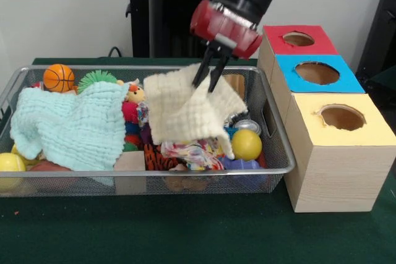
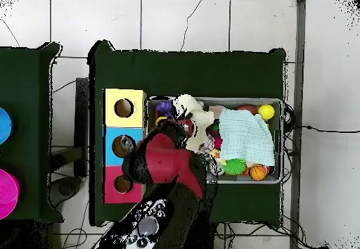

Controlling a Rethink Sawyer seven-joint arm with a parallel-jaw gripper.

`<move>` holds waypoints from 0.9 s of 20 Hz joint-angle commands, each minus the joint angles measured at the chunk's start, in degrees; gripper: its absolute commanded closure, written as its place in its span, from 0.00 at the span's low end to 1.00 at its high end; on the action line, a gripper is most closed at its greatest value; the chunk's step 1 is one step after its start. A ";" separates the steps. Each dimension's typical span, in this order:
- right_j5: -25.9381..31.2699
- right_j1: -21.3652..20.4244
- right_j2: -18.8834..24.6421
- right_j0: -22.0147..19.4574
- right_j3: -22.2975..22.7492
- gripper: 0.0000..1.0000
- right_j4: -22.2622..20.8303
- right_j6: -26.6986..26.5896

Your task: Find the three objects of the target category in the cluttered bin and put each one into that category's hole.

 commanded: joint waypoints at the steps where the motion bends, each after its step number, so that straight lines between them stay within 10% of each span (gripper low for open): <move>1: -0.02 2.24 -13.17 6.08 0.71 1.00 6.60 14.44; 18: 9.35 1.23 -15.75 6.72 0.88 1.00 9.22 11.07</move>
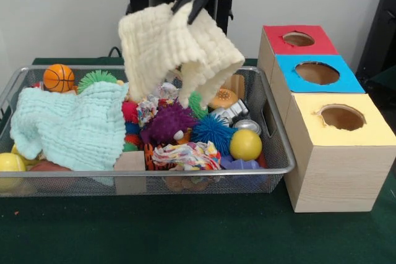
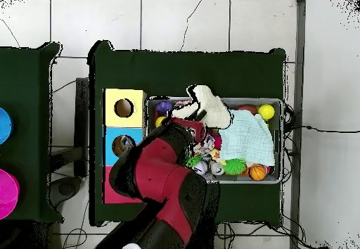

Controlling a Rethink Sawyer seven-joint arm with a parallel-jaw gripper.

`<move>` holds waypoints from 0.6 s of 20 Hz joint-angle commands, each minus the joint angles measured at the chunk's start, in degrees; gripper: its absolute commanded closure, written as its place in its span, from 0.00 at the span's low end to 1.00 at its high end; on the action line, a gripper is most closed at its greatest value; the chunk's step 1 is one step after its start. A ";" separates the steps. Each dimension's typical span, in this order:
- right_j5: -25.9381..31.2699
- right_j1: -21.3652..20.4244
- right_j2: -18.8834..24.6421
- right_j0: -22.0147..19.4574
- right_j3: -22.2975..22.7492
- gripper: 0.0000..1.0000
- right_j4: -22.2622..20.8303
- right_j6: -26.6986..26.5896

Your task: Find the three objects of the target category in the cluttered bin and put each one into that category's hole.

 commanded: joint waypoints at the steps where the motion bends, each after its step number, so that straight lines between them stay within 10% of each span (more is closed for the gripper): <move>1: 6.28 1.93 -1.06 -1.31 1.18 1.00 1.99 11.13; 12: 0.04 3.23 -1.06 -3.46 2.11 1.00 1.34 11.74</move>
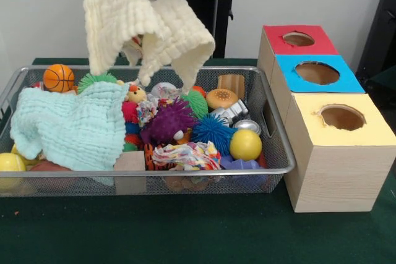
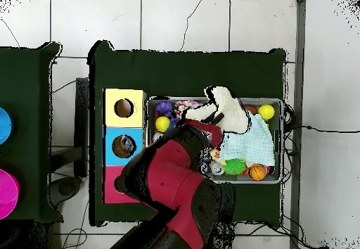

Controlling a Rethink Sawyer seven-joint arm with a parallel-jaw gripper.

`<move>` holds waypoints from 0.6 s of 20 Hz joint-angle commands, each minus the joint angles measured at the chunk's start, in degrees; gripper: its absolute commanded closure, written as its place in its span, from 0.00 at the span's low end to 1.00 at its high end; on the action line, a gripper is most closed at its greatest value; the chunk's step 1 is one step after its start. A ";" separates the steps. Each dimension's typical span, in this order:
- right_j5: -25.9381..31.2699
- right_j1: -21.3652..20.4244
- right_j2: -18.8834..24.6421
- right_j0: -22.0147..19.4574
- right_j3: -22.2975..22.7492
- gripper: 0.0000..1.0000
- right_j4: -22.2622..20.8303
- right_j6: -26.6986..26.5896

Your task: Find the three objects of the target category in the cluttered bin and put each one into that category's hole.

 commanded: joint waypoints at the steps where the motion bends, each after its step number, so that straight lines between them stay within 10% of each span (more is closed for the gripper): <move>1: -1.00 3.30 2.66 -2.41 2.24 1.00 1.23 11.88; 12: 1.86 1.19 9.82 -4.70 4.81 1.00 1.53 12.07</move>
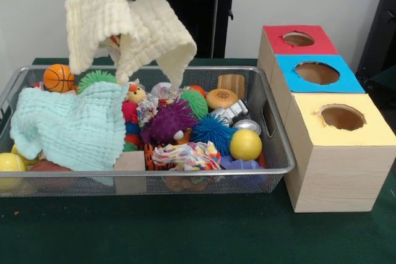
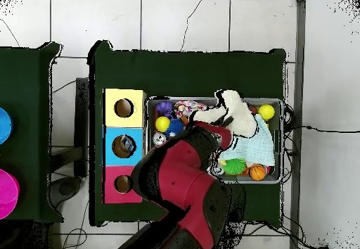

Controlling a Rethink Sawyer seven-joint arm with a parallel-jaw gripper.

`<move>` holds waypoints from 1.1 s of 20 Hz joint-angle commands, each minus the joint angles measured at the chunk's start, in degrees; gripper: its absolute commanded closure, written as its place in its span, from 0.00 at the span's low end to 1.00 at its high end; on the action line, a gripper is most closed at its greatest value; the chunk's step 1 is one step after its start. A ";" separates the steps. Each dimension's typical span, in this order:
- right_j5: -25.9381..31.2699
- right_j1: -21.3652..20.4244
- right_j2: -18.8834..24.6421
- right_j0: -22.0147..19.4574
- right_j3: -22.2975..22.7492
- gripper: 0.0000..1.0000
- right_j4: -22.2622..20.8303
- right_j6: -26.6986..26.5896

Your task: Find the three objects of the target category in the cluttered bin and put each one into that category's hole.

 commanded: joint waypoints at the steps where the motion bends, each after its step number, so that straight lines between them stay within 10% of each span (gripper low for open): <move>1: 2.99 -0.26 11.76 -3.65 4.78 1.00 1.47 11.67; 22: 2.88 -7.65 32.41 -14.58 12.70 1.00 0.91 11.20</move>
